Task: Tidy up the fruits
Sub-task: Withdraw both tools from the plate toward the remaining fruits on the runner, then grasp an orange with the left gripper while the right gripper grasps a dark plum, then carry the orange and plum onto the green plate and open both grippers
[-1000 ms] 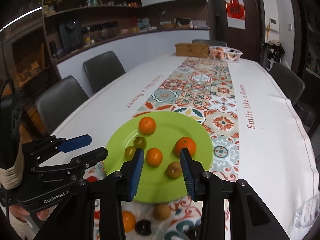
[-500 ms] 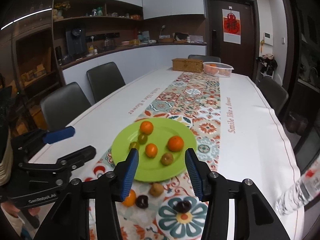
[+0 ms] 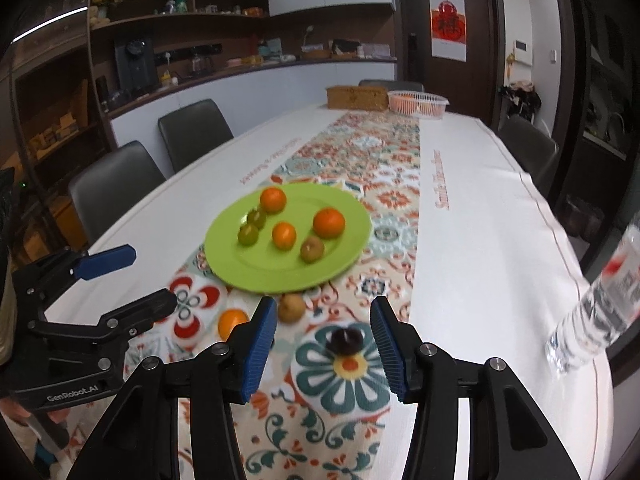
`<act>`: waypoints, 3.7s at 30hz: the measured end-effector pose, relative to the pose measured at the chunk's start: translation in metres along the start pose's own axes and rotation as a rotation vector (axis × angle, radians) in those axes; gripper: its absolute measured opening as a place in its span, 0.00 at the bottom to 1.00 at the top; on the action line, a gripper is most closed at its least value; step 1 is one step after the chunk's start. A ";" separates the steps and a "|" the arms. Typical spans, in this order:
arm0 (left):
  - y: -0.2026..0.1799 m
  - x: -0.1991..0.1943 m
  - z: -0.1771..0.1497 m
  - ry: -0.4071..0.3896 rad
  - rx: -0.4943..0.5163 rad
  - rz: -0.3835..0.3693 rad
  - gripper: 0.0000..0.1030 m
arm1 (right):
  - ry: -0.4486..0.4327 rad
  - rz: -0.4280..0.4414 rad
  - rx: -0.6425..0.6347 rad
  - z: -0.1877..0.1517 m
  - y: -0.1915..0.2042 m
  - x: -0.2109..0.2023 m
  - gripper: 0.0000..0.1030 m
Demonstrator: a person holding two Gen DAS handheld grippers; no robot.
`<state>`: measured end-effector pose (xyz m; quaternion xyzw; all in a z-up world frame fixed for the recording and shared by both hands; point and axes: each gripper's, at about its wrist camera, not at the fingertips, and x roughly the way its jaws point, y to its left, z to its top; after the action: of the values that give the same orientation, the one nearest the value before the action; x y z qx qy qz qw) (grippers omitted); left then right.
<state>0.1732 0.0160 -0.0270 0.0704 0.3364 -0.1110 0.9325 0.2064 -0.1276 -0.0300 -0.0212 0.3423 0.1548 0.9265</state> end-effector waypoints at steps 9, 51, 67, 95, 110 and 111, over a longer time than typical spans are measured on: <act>-0.006 0.022 -0.014 0.053 0.030 -0.084 0.66 | 0.085 0.003 0.011 -0.023 -0.004 0.018 0.48; -0.003 0.079 -0.016 0.167 -0.001 -0.221 0.32 | 0.213 0.011 0.046 -0.025 -0.017 0.080 0.28; -0.001 0.025 -0.004 0.049 -0.036 -0.177 0.32 | 0.104 0.048 0.001 -0.012 0.005 0.028 0.28; 0.015 -0.018 0.069 -0.177 -0.035 -0.108 0.32 | -0.121 0.077 -0.036 0.059 0.020 -0.014 0.28; 0.046 0.034 0.104 -0.133 -0.082 -0.132 0.32 | -0.096 0.101 -0.033 0.109 0.014 0.039 0.28; 0.047 0.039 0.105 -0.126 -0.086 -0.134 0.32 | -0.089 0.102 -0.033 0.111 0.013 0.044 0.28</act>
<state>0.2782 0.0339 0.0307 0.0007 0.2853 -0.1627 0.9445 0.3039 -0.0870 0.0275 -0.0119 0.2987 0.2082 0.9313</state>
